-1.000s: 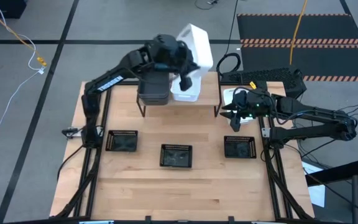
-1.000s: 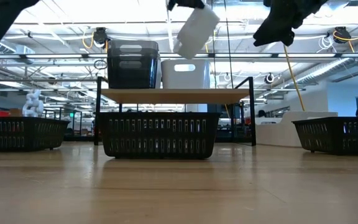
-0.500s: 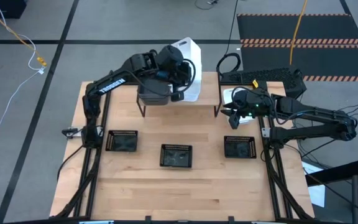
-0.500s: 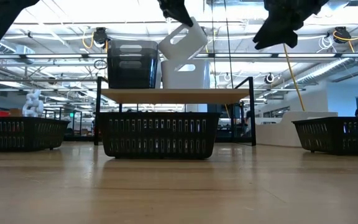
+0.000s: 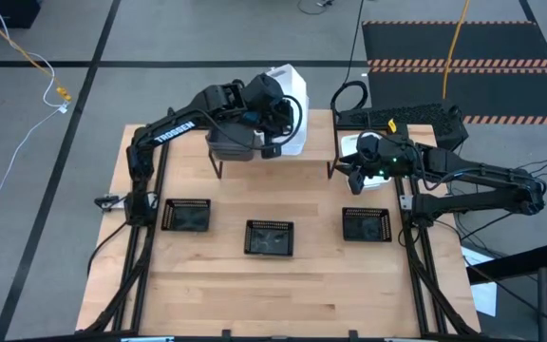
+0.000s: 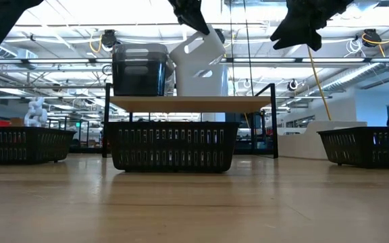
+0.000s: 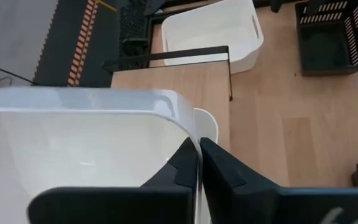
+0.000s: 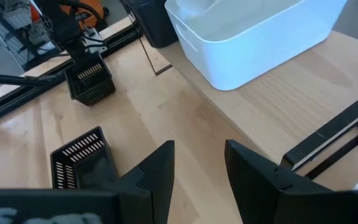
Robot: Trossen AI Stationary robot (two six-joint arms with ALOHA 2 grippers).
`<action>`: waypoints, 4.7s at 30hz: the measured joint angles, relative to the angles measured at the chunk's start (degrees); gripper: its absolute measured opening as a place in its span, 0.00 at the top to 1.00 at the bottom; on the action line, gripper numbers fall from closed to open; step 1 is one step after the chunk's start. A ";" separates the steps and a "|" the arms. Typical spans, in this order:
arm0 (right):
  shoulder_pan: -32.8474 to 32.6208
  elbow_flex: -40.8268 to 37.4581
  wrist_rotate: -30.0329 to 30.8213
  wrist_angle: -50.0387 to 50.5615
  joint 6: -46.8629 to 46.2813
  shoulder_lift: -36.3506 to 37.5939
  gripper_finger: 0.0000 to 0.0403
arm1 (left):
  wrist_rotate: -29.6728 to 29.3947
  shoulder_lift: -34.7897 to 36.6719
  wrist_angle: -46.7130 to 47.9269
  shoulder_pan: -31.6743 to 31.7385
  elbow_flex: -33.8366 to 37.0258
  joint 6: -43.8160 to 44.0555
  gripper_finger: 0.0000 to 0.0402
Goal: Stack baskets on shelf by color
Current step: Stack the bottom white bin on the other white bin on the shelf, then stack the white bin on the stacked white bins on the shelf
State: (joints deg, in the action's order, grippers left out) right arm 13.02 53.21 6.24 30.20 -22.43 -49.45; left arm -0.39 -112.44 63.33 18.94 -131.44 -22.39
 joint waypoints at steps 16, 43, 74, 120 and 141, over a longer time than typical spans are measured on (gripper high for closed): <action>0.00 0.00 1.66 5.16 -0.89 -0.02 0.67 | -0.14 0.02 -0.90 0.00 0.04 1.95 0.57; 7.97 0.00 4.73 -40.41 -0.85 -18.78 0.67 | -1.44 -1.83 9.45 -1.29 -0.09 -4.74 0.71; 9.51 2.93 7.38 -6.97 14.84 -6.12 0.67 | -5.24 -0.74 1.83 -2.47 -0.09 -1.36 0.73; 14.75 -9.38 2.37 46.00 36.14 -15.28 0.98 | -19.12 18.05 10.29 -5.76 0.74 14.64 0.58; 7.04 51.43 10.40 44.04 33.24 -31.24 1.00 | -20.84 20.68 17.05 -5.40 0.74 23.65 0.62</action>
State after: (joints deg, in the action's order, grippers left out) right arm 20.06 104.64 16.64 74.23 10.81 -80.69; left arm -21.23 -91.77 80.38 13.54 -130.69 1.26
